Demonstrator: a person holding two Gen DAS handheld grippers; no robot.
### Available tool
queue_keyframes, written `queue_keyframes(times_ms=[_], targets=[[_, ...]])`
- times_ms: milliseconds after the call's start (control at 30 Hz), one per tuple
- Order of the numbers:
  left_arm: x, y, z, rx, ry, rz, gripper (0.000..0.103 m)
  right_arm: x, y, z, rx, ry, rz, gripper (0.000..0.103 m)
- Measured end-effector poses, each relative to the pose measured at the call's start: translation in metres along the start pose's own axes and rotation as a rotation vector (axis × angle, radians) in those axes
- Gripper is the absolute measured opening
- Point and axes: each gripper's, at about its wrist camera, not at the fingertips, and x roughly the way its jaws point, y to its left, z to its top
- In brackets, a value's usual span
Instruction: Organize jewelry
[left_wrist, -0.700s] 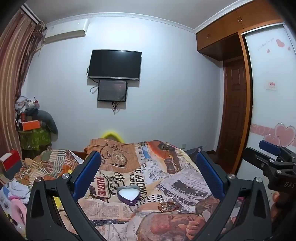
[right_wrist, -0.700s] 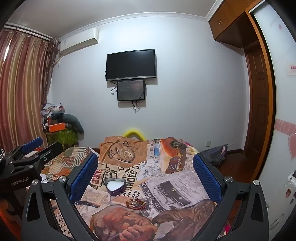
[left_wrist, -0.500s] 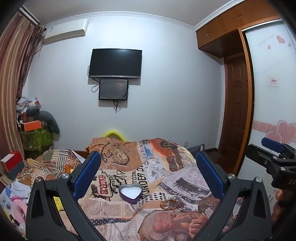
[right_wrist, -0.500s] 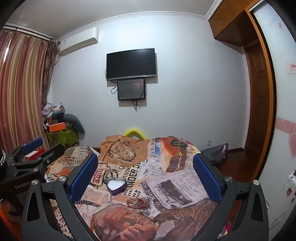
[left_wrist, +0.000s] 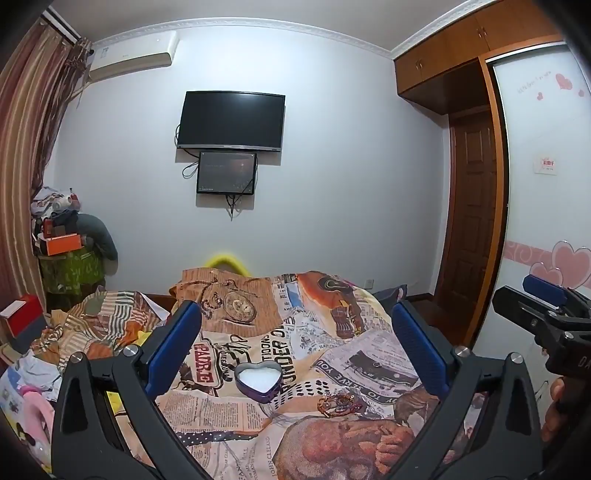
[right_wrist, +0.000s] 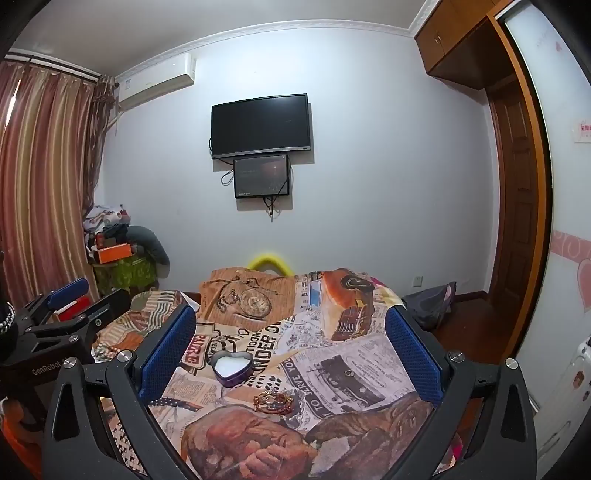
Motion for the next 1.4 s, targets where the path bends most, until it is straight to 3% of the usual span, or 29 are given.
queue_keyframes(times_ms=[1400], targets=[[0.0062,-0.0004,-0.0013,0.007,0.014,-0.003,0.103,0.0033,0.0029,-0.0056,0.009,0.013,-0.004,0.102]])
